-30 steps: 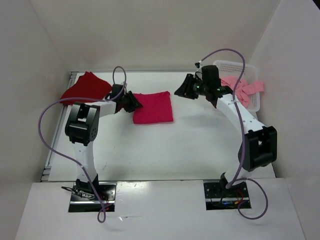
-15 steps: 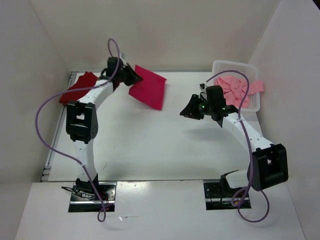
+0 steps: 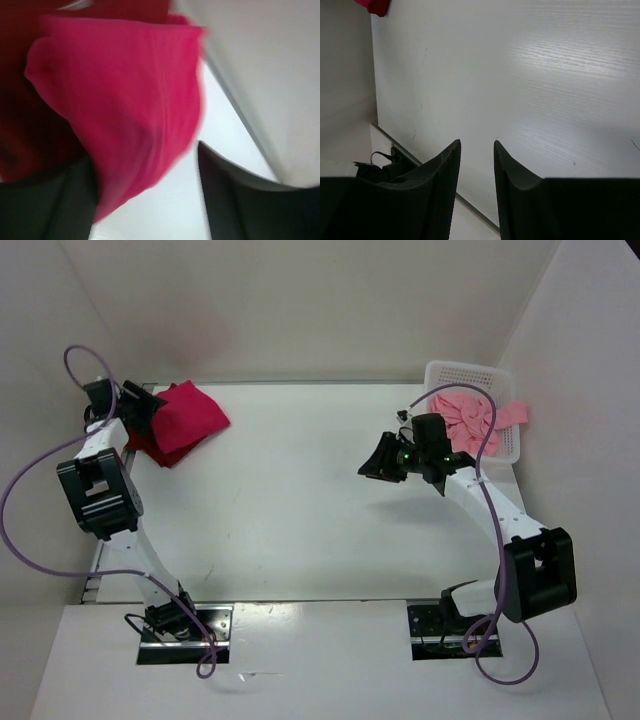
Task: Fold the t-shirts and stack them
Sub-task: Put the neatly folded tshirt into the corner of the board with the left arm
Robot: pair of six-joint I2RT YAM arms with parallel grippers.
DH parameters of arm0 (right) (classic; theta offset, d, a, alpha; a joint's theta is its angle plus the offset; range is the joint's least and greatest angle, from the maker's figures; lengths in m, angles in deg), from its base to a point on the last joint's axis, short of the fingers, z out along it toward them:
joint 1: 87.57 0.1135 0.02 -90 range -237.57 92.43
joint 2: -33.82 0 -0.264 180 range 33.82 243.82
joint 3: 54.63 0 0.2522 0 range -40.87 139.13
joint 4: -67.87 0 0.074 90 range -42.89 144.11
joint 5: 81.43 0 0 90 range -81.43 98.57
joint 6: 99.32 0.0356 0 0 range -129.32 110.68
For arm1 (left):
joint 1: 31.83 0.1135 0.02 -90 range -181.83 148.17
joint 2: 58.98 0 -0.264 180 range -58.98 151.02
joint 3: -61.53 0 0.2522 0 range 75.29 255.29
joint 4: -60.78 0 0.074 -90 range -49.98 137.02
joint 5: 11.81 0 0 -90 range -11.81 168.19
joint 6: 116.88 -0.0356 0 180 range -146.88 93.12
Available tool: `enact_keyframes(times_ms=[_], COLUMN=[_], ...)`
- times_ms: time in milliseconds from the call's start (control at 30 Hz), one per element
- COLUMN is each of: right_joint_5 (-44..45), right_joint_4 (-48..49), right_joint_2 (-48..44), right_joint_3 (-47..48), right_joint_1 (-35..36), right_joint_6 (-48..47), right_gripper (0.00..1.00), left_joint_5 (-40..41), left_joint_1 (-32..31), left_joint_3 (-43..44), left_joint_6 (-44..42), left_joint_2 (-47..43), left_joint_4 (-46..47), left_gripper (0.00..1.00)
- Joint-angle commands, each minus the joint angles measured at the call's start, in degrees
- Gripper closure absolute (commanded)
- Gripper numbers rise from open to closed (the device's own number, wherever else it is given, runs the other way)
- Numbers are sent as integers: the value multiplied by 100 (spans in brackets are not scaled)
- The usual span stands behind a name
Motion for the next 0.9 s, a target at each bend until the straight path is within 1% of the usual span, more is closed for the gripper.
enact_keyframes(times_ms=[0, 33, 100, 167, 233, 267, 300, 333, 367, 400, 467, 500, 533, 567, 600, 633, 667, 700, 733, 767, 800, 833, 867], right_joint_5=[-147, -147, -86, -34, 133, 308, 432, 624, 826, 1211, 1626, 2098, 2312, 2453, 2585, 2891, 2981, 3086, 3192, 3436, 3500, 3579, 3832], right_joint_4=[20, 20, -120, -121, -182, -182, -182, -252, -253, -314, -314, -314, -314, -314, -314, -314, -314, -314, -314, -314, -245, -244, -79], right_joint_2=[-28, -89, -151, -212, -274, -274, -327, -327, -327, -327, -380, -328, -327, -162, -108, -55, 67, 129, 182, 261, 262, 331, 332], right_joint_3=[212, 213, 213, 213, 213, 213, 213, 283, 422, 511, 852, 976, 1108, 1388, 1521, 1636, 1915, 2083, 2233, 2495, 2620, 2830, 2832], right_joint_1=[-37, -98, -98, -212, -213, -213, -213, -213, -213, -213, -213, -213, -213, -378, -441, -502, -564, -695, -696, -792, -897, -959, -960], right_joint_6=[-168, -221, -222, -283, -283, -283, -283, -283, -283, -283, -283, -353, -353, -353, -353, -353, -353, -423, -511, -581, -756, -758, -853], right_gripper=[62, 62, 57, 54, 46, 35, 15, 4, 0, 0, 0, 19, 38, 55, 68, 79, 79, 79, 76, 68, 65, 63, 63], left_joint_5=[193, 350, 666, 1044, 1212, 1326, 1388, 1450, 1511, 1512, 1355, 1127, 1125, 1047, 976, 915, 914, 775, 686, 686, 477, 475, 475], left_joint_1=[300, 388, 503, 503, 503, 503, 503, 503, 503, 503, 503, 347, 206, 39, -145, -513, -708, -910, -1399, -1674, -1955, -2480, -2746], left_joint_3=[-877, -1117, -1460, -1847, -2032, -2199, -2287, -2384, -2515, -2821, -3157, -3402, -3404, -3404, -3404, -3335, -3273, -3273, -3177, -3115, -3114, -3193, -3254], left_joint_6=[277, 408, 410, 410, 410, 523, 593, 733, 796, 849, 849, 849, 849, 788, 587, 481, 376, 131, -2, -125, -353, -459, -521], left_joint_2=[-503, -644, -1109, -1565, -1935, -2050, -2165, -2435, -2595, -2753, -3245, -3490, -3589, -3659, -3660, -3738, -3800, -3800, -3800, -3800, -3748, -3748, -3695], left_joint_4=[275, 345, 346, 346, 276, 197, 136, 83, 82, 82, 257, 336, 337, 285, 285, 41, -14, -14, -206, -329, -400, -453, -523], left_gripper=[17, 10, 0, 0, 0, 0, 0, 0, 0, 0, 2, 12, 21, 32, 39, 55, 61, 64, 67, 72, 72, 72, 76])
